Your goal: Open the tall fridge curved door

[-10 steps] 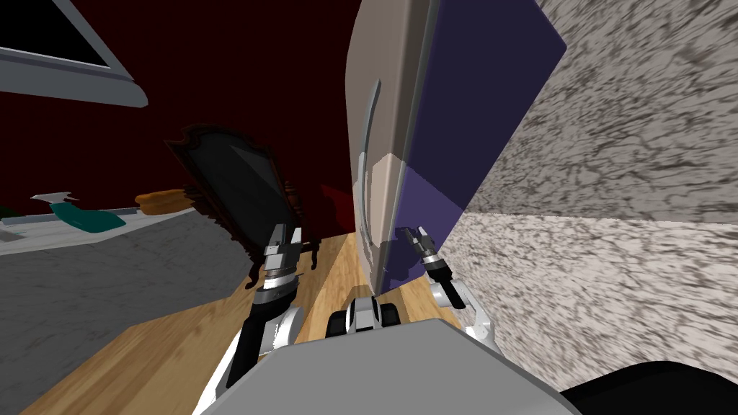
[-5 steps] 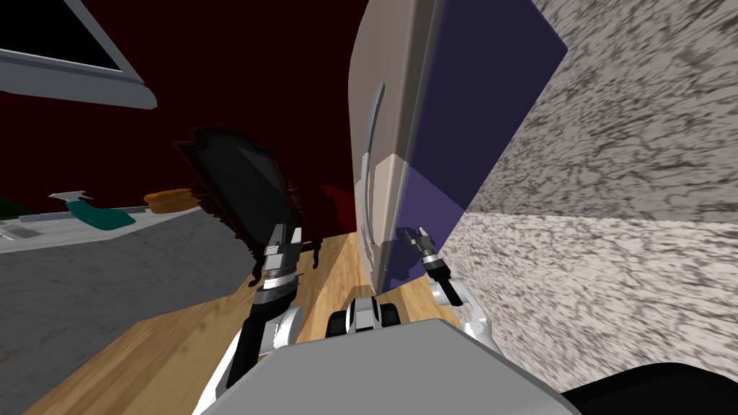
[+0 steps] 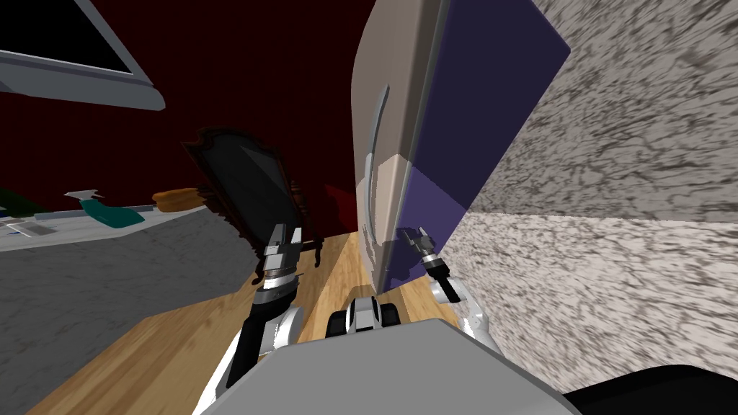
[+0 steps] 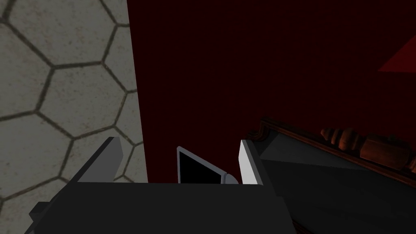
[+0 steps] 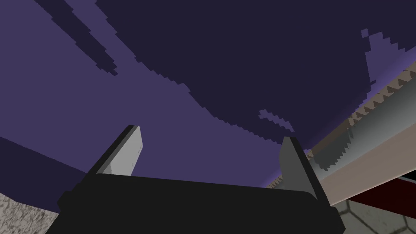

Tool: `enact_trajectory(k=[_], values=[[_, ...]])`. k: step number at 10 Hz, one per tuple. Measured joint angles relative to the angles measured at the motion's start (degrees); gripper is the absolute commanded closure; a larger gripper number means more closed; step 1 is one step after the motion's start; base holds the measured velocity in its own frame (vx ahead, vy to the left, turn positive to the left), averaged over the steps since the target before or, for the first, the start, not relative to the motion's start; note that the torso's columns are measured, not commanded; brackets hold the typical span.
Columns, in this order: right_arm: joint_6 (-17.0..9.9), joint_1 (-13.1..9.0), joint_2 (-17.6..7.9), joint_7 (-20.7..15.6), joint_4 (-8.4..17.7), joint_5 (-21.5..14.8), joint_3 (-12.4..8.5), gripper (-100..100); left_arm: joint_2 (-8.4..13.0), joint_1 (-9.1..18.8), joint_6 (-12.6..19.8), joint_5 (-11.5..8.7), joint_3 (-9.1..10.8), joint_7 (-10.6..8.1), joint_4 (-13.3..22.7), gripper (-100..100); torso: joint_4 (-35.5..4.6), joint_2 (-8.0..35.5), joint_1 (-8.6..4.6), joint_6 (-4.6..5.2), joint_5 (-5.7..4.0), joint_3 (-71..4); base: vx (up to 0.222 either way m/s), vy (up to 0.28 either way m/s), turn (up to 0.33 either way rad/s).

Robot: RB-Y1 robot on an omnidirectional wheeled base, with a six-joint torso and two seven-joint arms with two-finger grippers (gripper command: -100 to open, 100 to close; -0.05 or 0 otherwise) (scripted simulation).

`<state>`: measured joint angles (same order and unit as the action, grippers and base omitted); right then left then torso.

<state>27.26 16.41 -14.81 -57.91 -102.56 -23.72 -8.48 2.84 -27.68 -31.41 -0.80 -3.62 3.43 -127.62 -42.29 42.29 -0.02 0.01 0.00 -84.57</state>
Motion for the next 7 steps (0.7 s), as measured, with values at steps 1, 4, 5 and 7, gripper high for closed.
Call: enact_trajectory(k=[1,4,5,7], values=[[0.3,-0.8,0.2,-1.7,1.5,-0.9,-0.3,-100,0.0,0.0,0.0,0.0,0.00,0.00,0.0,0,0.0,0.0,0.06,-0.02,0.00,0.0,-0.023,0.038,0.016],[0.4,-2.1,-0.2,-5.9,3.6,-2.4,-1.0,-100,0.0,0.0,0.0,0.0,0.00,0.00,0.0,0,0.0,0.0,0.01,-0.01,-0.01,0.0,-0.015,0.026,0.007],[0.6,-2.7,-0.1,-7.6,4.6,-2.9,-1.3,-100,0.0,0.0,0.0,0.0,0.00,0.00,0.0,0,0.1,-0.1,0.03,-0.05,-0.02,0.0,-0.011,0.018,0.005],[1.0,-3.3,0.0,-10.3,5.9,-3.9,-1.7,-100,0.0,0.0,0.0,0.0,0.00,0.00,0.0,0,0.1,-0.2,-0.02,-0.06,-0.05,-0.1,-0.022,0.029,0.010]])
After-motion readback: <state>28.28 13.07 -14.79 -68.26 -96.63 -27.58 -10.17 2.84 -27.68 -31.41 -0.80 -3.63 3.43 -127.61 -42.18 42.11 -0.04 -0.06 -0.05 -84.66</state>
